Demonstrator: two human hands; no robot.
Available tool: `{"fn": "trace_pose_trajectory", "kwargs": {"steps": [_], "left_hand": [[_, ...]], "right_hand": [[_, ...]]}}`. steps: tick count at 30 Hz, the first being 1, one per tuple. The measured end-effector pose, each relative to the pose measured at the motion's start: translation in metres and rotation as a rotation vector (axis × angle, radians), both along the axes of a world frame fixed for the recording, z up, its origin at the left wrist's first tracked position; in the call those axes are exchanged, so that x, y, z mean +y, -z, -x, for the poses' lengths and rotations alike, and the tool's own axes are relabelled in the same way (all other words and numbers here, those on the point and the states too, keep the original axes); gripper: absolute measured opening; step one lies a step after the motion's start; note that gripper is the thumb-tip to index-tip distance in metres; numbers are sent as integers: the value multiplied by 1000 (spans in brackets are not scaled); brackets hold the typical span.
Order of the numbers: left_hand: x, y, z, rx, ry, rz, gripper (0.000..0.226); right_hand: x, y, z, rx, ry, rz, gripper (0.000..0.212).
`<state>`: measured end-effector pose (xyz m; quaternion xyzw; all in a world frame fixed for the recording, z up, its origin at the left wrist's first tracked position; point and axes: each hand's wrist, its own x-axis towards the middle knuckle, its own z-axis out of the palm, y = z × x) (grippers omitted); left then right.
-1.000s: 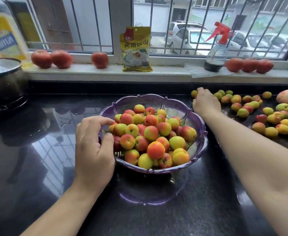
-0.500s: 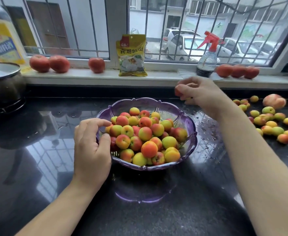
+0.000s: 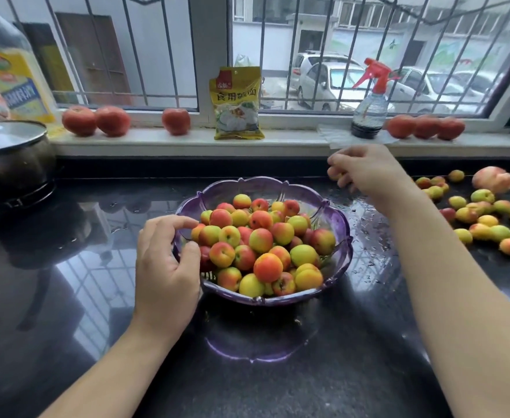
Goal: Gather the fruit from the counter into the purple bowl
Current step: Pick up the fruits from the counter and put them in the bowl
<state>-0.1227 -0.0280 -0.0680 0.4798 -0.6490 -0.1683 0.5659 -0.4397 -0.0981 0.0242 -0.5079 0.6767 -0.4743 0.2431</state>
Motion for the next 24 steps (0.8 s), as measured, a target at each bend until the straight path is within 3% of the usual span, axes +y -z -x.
{"fn": "trace_pose_trajectory", "kwargs": {"steps": [3,7,10,14,17,20,23,24], "left_hand": [[0,-1,1,4,6,-8,24],[-1,-1,1,9,10,-7,24],[-3,1,1,5,10,3,25],[-5,3,1,-6,7,23,28],[-5,3,1,-6,17,31,32],[-6,4,0,-7,14,33,29],[-6,4,1,-4,14,24,27],[-5,4,1,-2,15,20,28]], "right_hand": [[-11,42,27,-88,231,-26,16],[-13,89,46,180,448,-130,21],[-34,84,41,353,402,-90,32],[-75,80,32,663,165,-211,47],[-96,78,33,808,127,-325,51],[-101,79,34,882,173,-362,49],[-92,84,36,927,346,-131,37],[-90,86,38,940,358,-143,38]]}}
